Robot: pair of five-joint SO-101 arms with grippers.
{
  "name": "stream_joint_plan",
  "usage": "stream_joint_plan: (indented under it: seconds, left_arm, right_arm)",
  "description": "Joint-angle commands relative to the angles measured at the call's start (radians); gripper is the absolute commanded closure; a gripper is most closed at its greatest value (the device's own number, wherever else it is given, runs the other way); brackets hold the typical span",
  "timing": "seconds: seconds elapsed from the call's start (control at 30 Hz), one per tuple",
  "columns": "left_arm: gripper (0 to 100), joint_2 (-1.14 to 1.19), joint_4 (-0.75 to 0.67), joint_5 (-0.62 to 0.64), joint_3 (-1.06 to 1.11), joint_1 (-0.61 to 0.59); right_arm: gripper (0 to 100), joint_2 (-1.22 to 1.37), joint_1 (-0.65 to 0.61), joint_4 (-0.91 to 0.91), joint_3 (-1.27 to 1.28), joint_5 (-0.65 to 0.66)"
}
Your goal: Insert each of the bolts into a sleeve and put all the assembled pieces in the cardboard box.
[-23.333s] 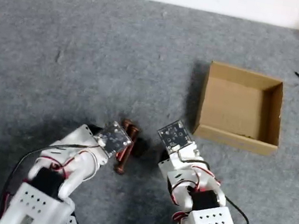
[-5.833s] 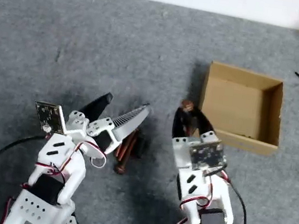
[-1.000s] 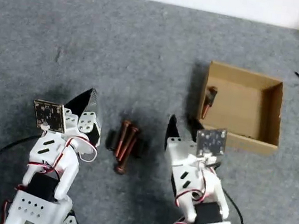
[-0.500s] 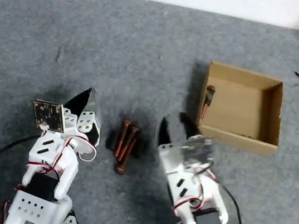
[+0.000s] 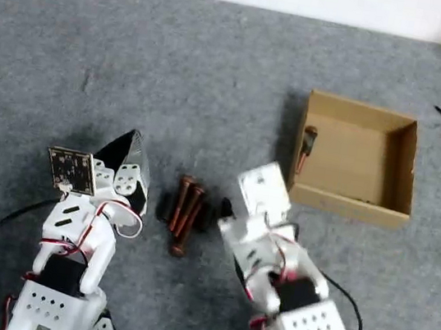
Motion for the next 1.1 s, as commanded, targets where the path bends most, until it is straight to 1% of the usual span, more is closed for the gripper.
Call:
stream_joint_plan:
  seconds: [0.0, 0.17, 0.27, 0.33, 0.47, 0.57, 0.73, 0.97, 1.07]
  left_arm:
    - [99, -0.004, 0.000, -0.017, 0.022, -0.008]
    - [99, -0.005, 0.000, -0.017, 0.022, -0.008]
    - [99, -0.005, 0.000, -0.017, 0.022, -0.008]
    - [99, -0.005, 0.000, -0.017, 0.022, -0.008]
    - [99, -0.007, -0.002, -0.017, 0.022, -0.008]
    - [99, -0.007, -0.002, -0.017, 0.022, -0.010]
    - [99, -0.007, -0.002, -0.017, 0.022, -0.056]
    - [99, -0.007, -0.002, -0.017, 0.022, -0.056]
    - [99, -0.007, -0.002, -0.017, 0.022, -0.056]
  right_arm:
    - [87.9, 0.269, -0.007, -0.061, -0.211, -0.101]
    - [87.9, 0.587, -0.050, -0.160, -0.357, -0.180]
    - [87.9, 0.734, -0.105, -0.160, -0.417, -0.252]
    - [87.9, 0.783, -0.136, -0.143, -0.443, -0.296]
    - [87.9, 0.805, -0.165, -0.125, -0.447, -0.325]
    - [87.9, 0.816, -0.163, -0.127, -0.444, -0.327]
    - [87.9, 0.851, -0.162, -0.127, -0.421, -0.327]
    - [87.9, 0.858, -0.160, -0.125, -0.415, -0.327]
    - [87.9, 0.857, -0.160, -0.062, -0.421, -0.327]
